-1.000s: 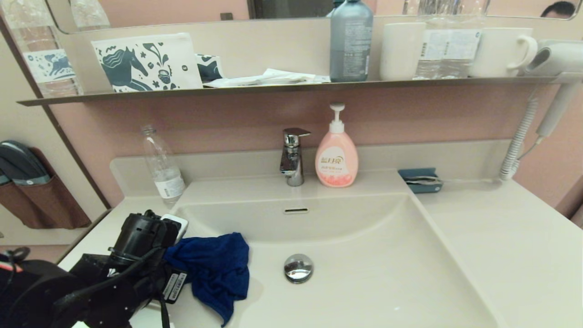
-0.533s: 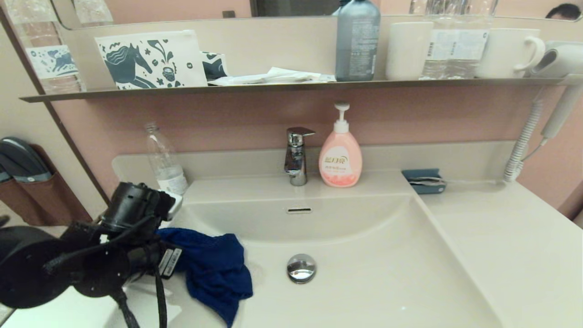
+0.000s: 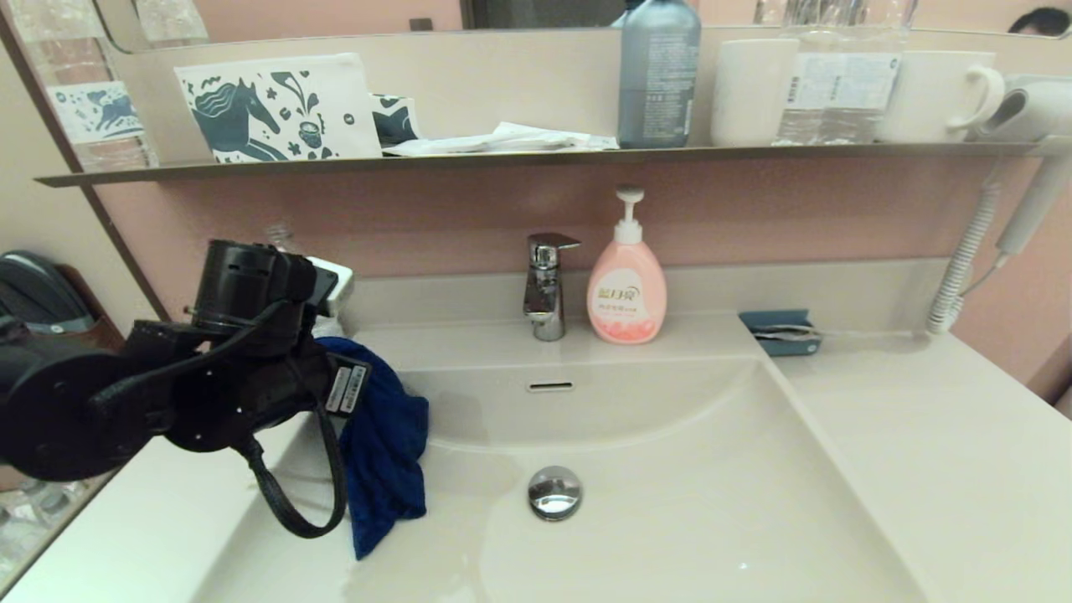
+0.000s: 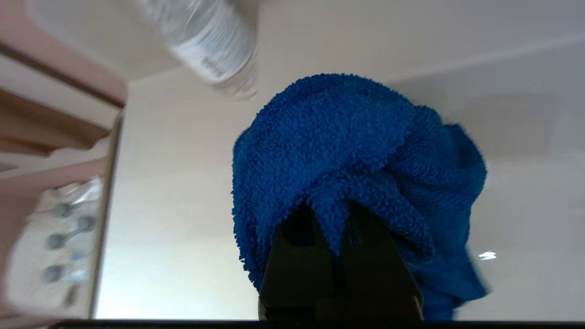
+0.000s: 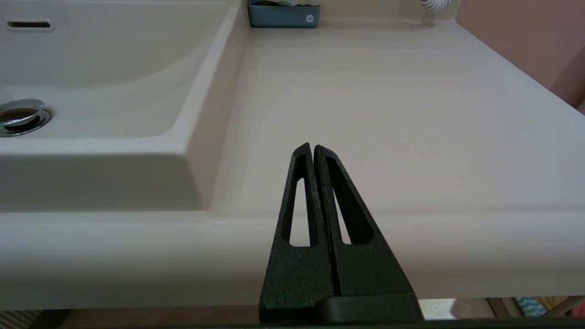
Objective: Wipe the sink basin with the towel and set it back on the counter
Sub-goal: Wipe the sink
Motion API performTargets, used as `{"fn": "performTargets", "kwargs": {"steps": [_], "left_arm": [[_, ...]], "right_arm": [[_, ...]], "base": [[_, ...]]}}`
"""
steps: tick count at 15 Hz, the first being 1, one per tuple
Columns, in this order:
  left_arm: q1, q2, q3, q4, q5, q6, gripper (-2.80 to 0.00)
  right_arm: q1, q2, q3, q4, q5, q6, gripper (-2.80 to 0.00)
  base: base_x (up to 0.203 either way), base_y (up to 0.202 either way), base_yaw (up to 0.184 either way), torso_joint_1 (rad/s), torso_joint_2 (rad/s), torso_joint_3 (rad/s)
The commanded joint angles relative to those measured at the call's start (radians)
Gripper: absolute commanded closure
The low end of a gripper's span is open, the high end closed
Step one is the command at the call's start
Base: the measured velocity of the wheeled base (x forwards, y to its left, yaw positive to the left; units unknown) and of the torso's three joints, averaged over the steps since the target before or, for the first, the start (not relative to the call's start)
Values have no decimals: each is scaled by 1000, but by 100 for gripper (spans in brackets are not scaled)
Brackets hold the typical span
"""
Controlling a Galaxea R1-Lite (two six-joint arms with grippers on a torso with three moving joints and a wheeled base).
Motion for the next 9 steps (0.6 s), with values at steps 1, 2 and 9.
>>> {"fn": "performTargets", "kwargs": {"steps": [1, 2, 9], "left_arm": [[-14, 25, -38, 2, -53, -37, 0], [-24, 39, -38, 7, -65, -61, 0], [-35, 175, -149, 280, -269, -243, 0]], "right_arm": [[0, 0, 0, 0, 1, -1, 0], [0, 0, 0, 0, 1, -1, 0], [0, 0, 0, 0, 1, -1, 0]], "base": [[0, 0, 0, 0, 0, 0], [0, 0, 0, 0, 0, 0], [0, 0, 0, 0, 0, 0]]}}
